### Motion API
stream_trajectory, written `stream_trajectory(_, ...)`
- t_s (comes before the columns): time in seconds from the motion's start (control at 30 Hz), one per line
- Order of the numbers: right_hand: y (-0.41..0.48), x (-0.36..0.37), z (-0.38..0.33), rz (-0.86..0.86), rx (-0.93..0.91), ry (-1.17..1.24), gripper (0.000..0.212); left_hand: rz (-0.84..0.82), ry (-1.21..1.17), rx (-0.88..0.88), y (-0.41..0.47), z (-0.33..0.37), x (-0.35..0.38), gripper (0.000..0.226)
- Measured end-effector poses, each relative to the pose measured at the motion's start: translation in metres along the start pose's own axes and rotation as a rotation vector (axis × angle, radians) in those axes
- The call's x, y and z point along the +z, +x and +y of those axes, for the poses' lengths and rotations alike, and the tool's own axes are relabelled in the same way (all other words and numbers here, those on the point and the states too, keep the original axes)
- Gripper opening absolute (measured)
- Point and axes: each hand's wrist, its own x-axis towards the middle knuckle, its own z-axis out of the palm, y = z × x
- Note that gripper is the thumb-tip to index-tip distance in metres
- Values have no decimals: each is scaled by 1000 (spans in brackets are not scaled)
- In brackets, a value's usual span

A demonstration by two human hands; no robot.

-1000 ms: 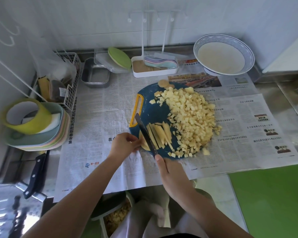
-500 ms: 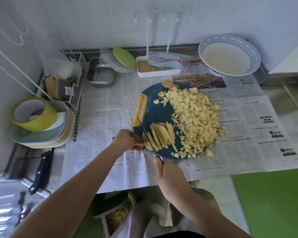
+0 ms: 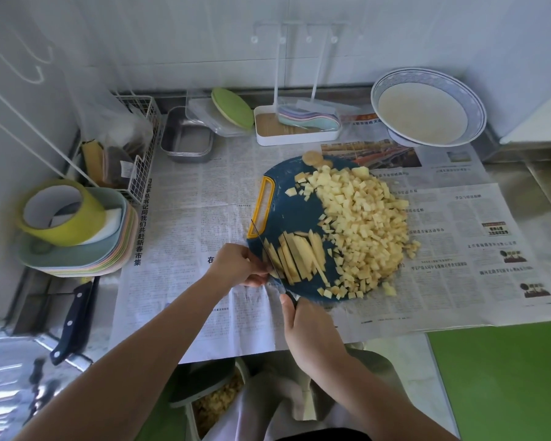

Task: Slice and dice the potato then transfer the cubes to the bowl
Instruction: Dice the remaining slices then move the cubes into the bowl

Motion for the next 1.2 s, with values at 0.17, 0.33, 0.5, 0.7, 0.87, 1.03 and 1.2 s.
stream_trajectory(0.17,5,-5,-5,11,18,48,48,21,22,-6,-3,3,2,10)
stream_trajectory(0.33,18,-8,-15,21,-29,-108,51,31,71,-38,-5,8,5,7)
stream_trajectory(0.5,18,-10,-1,45,-15,61,48,36,19,-57,-9,10,7,12)
stream_trajectory(0.7,16,-25,15,-27,-47,374,49,62,26,-10,-11,2,7,18)
stream_trajectory(0.87,3,-27,19,-54,-107,288,47,-29,-106,-117,-11,7,4,33)
stream_trajectory(1.03,2,-23,21,-92,-117,224,46,-58,-12,-185,-9,13,5,23)
stream_trajectory(1.2,9,-24,23,-134,-83,142,52,-96,50,-202,-7,18,2,14)
